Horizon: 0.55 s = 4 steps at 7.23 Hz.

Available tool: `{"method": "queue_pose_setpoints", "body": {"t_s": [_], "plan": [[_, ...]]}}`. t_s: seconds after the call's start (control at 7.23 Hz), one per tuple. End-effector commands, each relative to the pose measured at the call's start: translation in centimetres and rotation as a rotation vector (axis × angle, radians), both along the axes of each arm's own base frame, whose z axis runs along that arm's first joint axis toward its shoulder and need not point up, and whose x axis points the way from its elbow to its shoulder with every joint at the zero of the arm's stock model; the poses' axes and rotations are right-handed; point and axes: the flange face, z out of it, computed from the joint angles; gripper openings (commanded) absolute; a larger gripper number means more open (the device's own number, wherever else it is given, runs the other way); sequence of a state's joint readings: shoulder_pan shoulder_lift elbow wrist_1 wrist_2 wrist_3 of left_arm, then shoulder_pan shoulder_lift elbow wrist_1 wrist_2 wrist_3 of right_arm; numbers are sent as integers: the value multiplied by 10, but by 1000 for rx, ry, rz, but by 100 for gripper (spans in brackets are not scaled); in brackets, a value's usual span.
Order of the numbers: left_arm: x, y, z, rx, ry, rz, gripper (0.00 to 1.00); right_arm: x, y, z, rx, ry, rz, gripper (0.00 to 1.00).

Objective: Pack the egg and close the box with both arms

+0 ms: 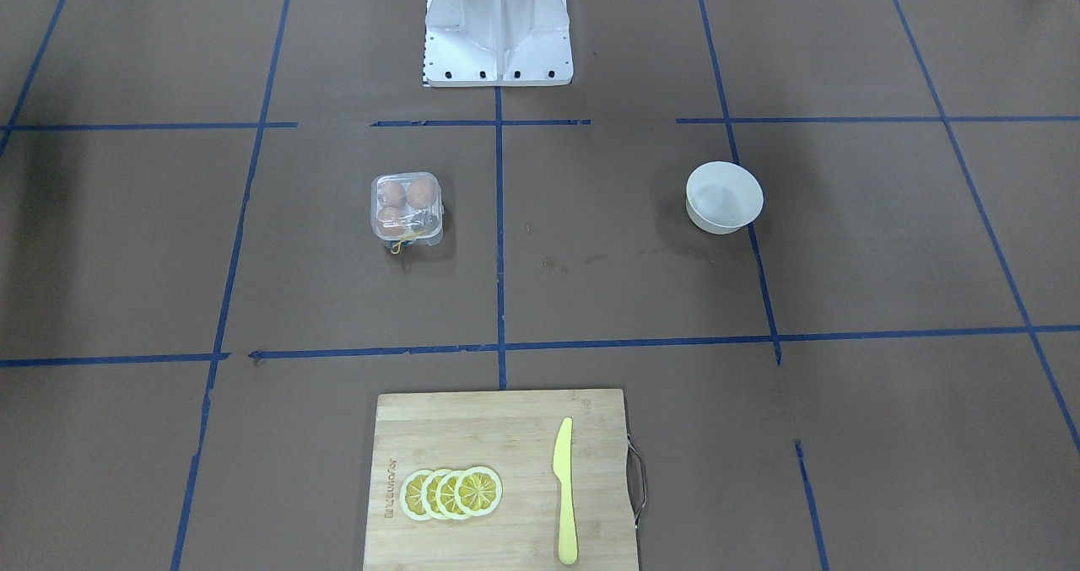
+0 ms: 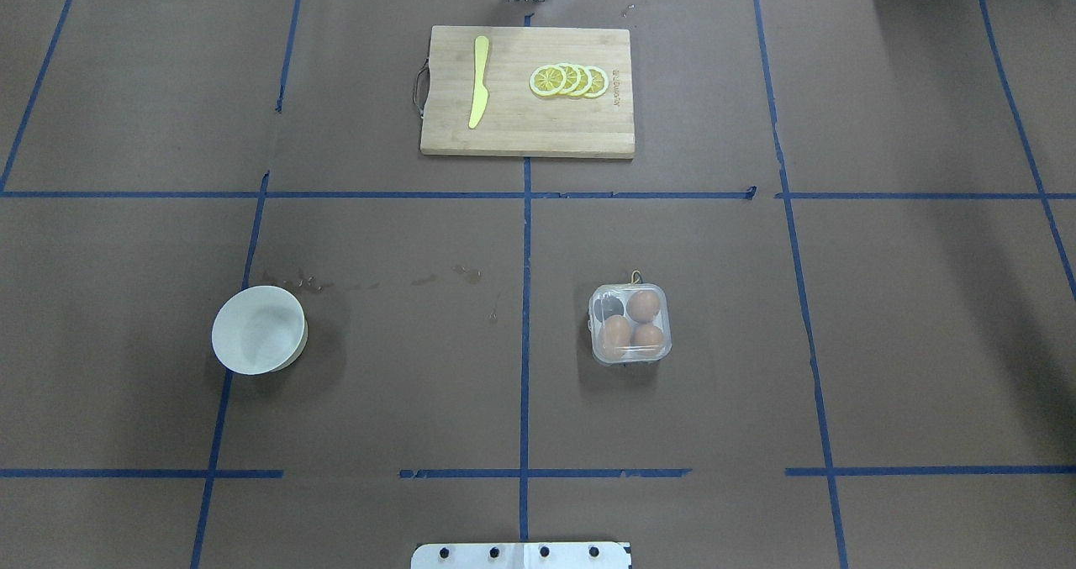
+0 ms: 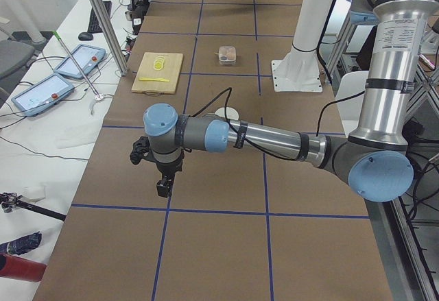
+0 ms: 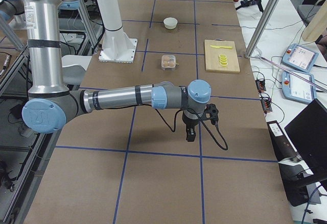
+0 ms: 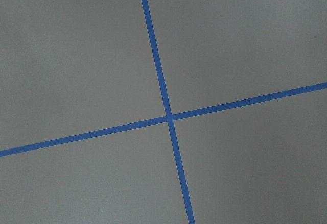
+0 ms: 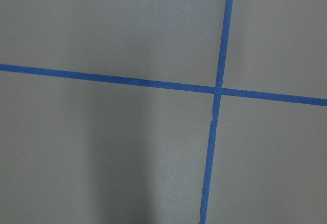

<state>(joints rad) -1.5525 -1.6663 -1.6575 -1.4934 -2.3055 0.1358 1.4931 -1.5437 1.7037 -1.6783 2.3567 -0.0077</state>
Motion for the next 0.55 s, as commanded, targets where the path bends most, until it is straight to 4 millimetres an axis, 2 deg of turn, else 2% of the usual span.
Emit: {"method": "queue_pose_setpoints", "body": {"t_s": [0.0,0.14,0.42], "plan": [[0,3,2,-4,0,1,100,-4,0,-1,-1,-13,-6,100],[0,5,4,-7,0,1,100,-5,-8,-9,13,-14,-6,100],[0,5,2,-3,1,1,100,-5,-9,-11,17,-16,-8,100]]}}
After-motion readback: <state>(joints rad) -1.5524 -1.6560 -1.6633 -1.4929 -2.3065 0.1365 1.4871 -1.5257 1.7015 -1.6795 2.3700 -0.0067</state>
